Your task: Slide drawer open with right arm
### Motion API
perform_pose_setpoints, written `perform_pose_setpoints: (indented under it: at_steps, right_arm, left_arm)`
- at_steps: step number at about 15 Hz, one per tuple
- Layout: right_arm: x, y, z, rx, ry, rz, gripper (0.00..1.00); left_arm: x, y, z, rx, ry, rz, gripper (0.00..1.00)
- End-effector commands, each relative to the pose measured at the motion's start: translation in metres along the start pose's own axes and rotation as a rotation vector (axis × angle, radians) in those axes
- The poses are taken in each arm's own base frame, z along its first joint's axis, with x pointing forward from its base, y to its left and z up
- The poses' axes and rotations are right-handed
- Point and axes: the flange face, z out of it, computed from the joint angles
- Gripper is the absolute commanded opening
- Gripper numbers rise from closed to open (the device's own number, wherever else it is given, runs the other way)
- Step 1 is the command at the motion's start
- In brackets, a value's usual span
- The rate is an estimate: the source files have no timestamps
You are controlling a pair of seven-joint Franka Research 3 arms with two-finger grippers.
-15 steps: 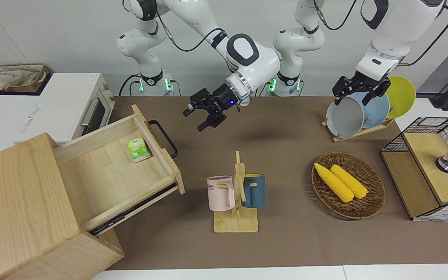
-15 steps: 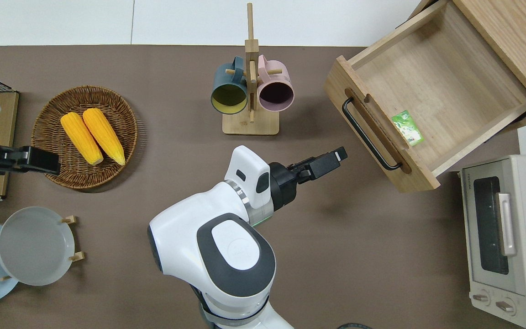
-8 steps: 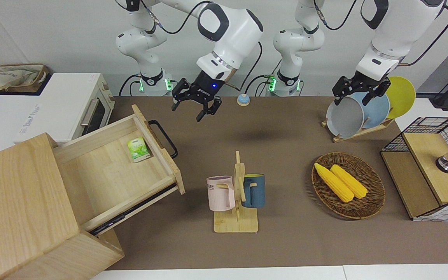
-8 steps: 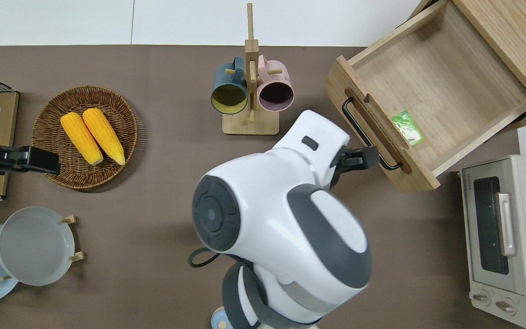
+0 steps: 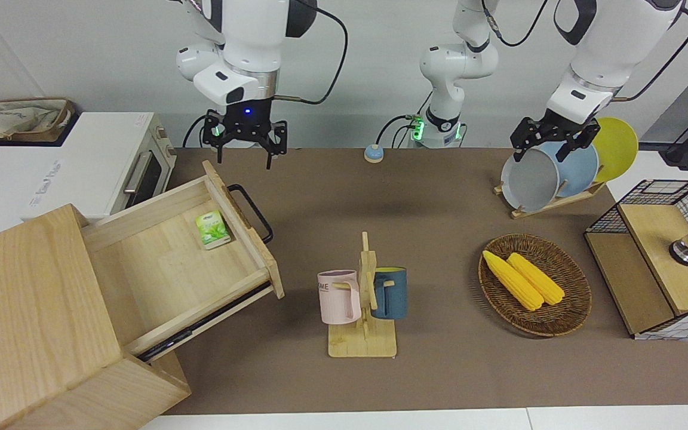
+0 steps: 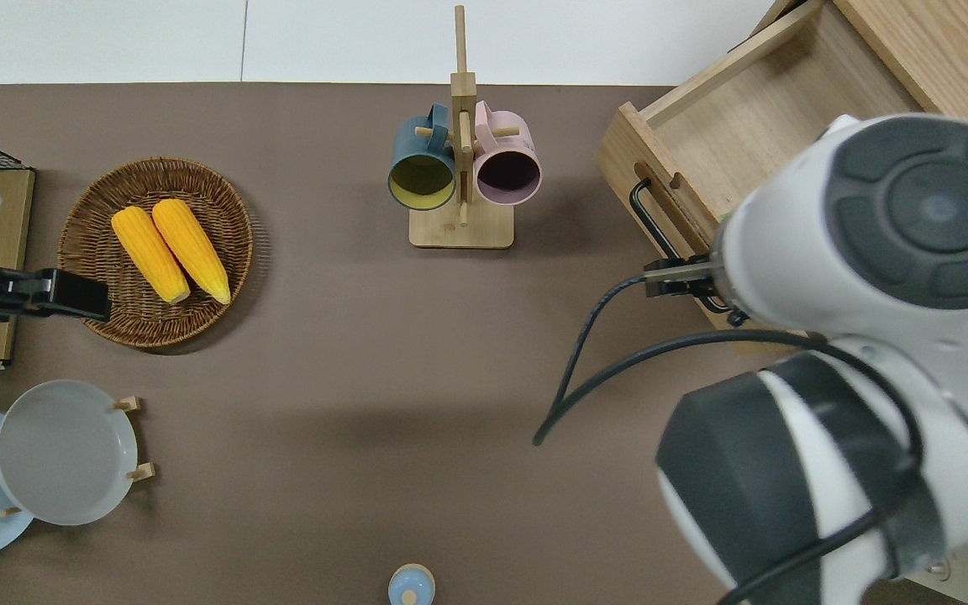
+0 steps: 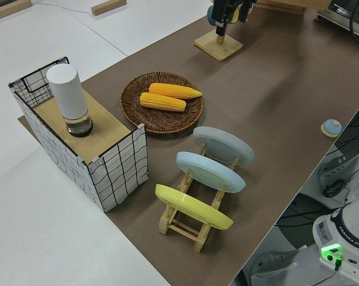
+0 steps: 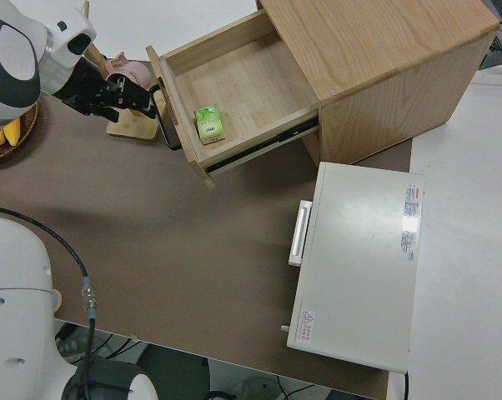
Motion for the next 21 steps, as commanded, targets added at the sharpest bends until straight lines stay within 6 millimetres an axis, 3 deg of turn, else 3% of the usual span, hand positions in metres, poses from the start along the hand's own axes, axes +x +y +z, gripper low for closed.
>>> perform_pose_setpoints:
  at_steps: [1, 7, 10, 13, 21]
  right_arm:
    - [0.003, 0.071, -0.003, 0.154, -0.014, -0.043, 0.987]
    - [0.007, 0.155, 0.037, 0.229, -0.069, -0.080, 0.987]
    - [0.005, 0.175, 0.049, 0.227, -0.088, -0.061, 0.987]
    - [0.004, 0.182, 0.060, 0.215, -0.105, -0.039, 0.987]
    - [0.003, 0.177, 0.065, 0.244, -0.098, 0.003, 0.987]
  left_arm:
    - [0.001, -0.001, -0.003, 0.016, -0.007, 0.010, 0.99]
    - [0.001, -0.001, -0.004, 0.016, -0.005, 0.010, 0.99]
    - [0.001, -0.001, -0.004, 0.016, -0.005, 0.010, 0.99]
    - [0.001, -0.001, -0.004, 0.016, -0.005, 0.010, 0.99]
    - [0.001, -0.001, -0.003, 0.016, -0.007, 0.009, 0.99]
